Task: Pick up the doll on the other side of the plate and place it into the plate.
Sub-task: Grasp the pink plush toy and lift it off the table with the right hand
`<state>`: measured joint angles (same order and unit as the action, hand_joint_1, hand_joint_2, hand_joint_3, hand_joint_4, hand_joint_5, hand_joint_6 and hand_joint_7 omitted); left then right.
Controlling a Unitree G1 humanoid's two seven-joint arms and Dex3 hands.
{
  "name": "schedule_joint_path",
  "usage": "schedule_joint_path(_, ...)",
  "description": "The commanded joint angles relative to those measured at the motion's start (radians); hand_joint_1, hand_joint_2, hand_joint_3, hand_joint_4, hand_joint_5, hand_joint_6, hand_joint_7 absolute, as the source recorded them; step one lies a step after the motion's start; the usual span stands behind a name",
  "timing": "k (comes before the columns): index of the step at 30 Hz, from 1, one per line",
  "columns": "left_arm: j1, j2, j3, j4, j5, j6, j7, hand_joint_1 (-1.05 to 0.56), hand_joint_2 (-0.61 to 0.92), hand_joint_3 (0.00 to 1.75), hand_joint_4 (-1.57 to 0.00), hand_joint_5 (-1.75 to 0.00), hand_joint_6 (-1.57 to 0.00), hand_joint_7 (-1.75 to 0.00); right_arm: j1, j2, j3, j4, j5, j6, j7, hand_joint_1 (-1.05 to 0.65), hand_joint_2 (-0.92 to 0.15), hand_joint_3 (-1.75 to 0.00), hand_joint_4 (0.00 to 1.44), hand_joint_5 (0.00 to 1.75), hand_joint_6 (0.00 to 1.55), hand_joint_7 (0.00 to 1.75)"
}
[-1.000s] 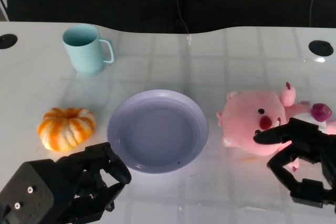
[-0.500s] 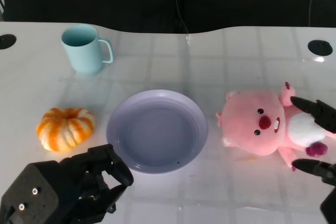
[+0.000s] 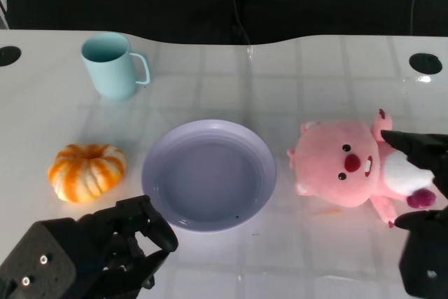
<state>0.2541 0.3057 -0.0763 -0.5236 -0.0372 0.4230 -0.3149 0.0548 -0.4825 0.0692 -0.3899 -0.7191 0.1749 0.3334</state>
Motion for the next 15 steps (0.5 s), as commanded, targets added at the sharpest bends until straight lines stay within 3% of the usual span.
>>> schedule_joint_path(1,0.002,0.004,0.008,-0.019,0.005,0.022,0.012,-0.19,0.92,0.52,-0.55,-1.70,-0.54,-1.46,-0.055,-0.016,0.036,0.083,-0.032,0.013,0.006,-0.62,-0.86,0.00,0.00,0.38,0.20,0.05)
schedule_joint_path(15,0.016,0.006,0.010,-0.032,0.006,0.019,0.008,-0.20,0.91,0.54,-0.54,-1.69,-0.53,-1.46,-0.258,0.007,0.177,0.434,-0.125,0.075,-0.050,-0.63,-0.91,-0.01,0.00,0.29,0.19,0.01)
